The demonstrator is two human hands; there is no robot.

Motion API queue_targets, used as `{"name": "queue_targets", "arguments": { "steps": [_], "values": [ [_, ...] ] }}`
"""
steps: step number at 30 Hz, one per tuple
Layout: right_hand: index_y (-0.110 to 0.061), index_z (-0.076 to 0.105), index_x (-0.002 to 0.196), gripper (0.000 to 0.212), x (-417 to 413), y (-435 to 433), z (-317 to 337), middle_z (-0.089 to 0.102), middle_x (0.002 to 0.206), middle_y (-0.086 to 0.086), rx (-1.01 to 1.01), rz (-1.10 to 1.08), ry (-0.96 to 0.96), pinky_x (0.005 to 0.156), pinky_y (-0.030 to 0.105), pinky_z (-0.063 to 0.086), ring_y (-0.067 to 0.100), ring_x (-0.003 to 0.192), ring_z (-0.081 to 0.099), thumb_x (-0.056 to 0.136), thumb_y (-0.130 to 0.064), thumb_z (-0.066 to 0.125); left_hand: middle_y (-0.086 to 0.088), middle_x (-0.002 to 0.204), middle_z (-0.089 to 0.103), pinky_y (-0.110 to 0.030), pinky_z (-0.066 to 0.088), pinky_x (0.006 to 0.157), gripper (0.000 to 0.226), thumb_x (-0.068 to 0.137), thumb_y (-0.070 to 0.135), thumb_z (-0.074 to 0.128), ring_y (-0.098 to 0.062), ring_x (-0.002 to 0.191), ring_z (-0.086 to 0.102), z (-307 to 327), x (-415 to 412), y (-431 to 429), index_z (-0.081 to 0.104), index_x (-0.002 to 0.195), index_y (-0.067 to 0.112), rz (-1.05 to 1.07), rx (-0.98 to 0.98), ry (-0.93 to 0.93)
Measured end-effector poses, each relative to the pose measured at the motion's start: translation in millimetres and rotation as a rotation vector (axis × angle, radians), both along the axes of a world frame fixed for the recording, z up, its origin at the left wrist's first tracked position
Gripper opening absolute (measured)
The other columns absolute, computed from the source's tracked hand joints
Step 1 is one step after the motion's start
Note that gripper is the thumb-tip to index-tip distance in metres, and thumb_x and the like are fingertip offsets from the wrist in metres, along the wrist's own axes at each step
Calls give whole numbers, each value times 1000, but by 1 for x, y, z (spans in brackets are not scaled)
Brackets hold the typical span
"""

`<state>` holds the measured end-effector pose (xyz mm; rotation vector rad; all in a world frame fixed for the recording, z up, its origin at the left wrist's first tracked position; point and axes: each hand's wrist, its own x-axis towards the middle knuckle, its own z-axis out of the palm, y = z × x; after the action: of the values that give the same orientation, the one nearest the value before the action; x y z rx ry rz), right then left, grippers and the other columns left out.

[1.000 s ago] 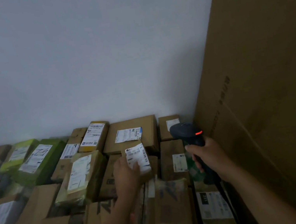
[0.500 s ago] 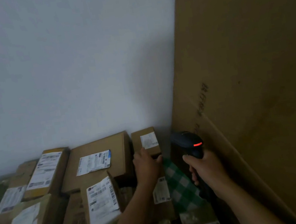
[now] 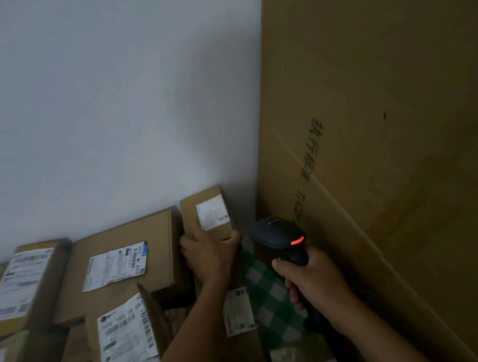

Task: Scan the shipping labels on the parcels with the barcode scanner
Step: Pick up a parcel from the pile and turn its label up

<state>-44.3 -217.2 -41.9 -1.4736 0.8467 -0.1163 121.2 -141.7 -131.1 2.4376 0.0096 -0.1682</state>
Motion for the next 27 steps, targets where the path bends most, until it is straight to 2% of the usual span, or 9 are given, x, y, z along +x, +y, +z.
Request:
{"name": "queue_targets", "arguments": {
  "steps": [5, 10, 13, 16, 17, 19, 21, 24, 27],
  "values": [
    [-5, 59, 82, 17, -7, 16, 21, 54, 55, 4, 19, 14, -57, 44, 26, 42, 15, 43, 51, 89, -18, 67, -12, 153, 28, -48, 36, 111, 114, 70, 51, 81, -31, 139, 31, 59, -33, 34, 14, 155, 17, -61, -275, -84],
    [-16, 68, 95, 9, -22, 36, 58, 72, 80, 2, 17, 3, -189, 59, 22, 51, 14, 71, 69, 87, -21, 70, -3, 161, 12, -35, 24, 115, 124, 70, 40, 86, -20, 146, 16, 116, -98, 85, 1, 157, 16, -191, -337, -4],
    [-21, 70, 97, 13, -35, 45, 76, 76, 83, -2, 66, -11, -264, 69, 31, 54, 16, 79, 72, 84, -23, 72, 1, 161, 7, -28, 20, 112, 126, 68, 38, 87, -14, 146, 12, 135, -133, 110, -1, 157, 22, -209, -377, -11],
    [-19, 70, 107, 38, -51, 54, 88, 76, 92, 4, 229, 5, -321, 79, 44, 57, 25, 88, 73, 73, -33, 74, 5, 159, 11, -39, 26, 119, 131, 62, 51, 86, -16, 147, 14, 147, -158, 133, -1, 156, 26, -190, -416, -14],
    [-17, 69, 110, 44, -57, 57, 93, 76, 96, 7, 287, 8, -344, 79, 44, 56, 27, 91, 72, 70, -34, 73, 6, 157, 12, -40, 34, 115, 128, 63, 50, 85, -16, 146, 16, 151, -164, 139, 0, 156, 27, -179, -439, -16],
    [-16, 69, 112, 42, -69, 63, 99, 75, 100, 9, 352, 25, -388, 77, 43, 57, 26, 91, 73, 72, -31, 69, 8, 154, 15, -22, 46, 97, 116, 72, 36, 85, -12, 140, 22, 158, -175, 152, 5, 155, 29, -158, -499, -19],
    [-15, 68, 114, 41, -81, 69, 106, 75, 102, 10, 387, 44, -433, 78, 43, 57, 25, 92, 73, 75, -29, 67, 8, 149, 21, -9, 42, 81, 101, 77, 27, 81, -10, 135, 29, 162, -183, 165, 15, 152, 31, -153, -556, -14],
    [-18, 68, 114, 38, -95, 75, 114, 76, 101, 6, 365, 46, -468, 73, 36, 56, 21, 91, 73, 78, -28, 67, 3, 146, 39, -24, 55, 85, 72, 82, 31, 77, -16, 126, 49, 169, -193, 180, 34, 139, 45, -156, -699, 30],
    [-19, 70, 105, 21, -106, 90, 118, 76, 93, 5, 314, 41, -455, 69, 36, 56, 22, 84, 73, 85, -22, 67, 3, 137, 47, -40, 58, 90, 59, 67, 56, 74, -17, 118, 56, 178, -201, 185, 48, 120, 57, -103, -746, 27]
  ]
}}
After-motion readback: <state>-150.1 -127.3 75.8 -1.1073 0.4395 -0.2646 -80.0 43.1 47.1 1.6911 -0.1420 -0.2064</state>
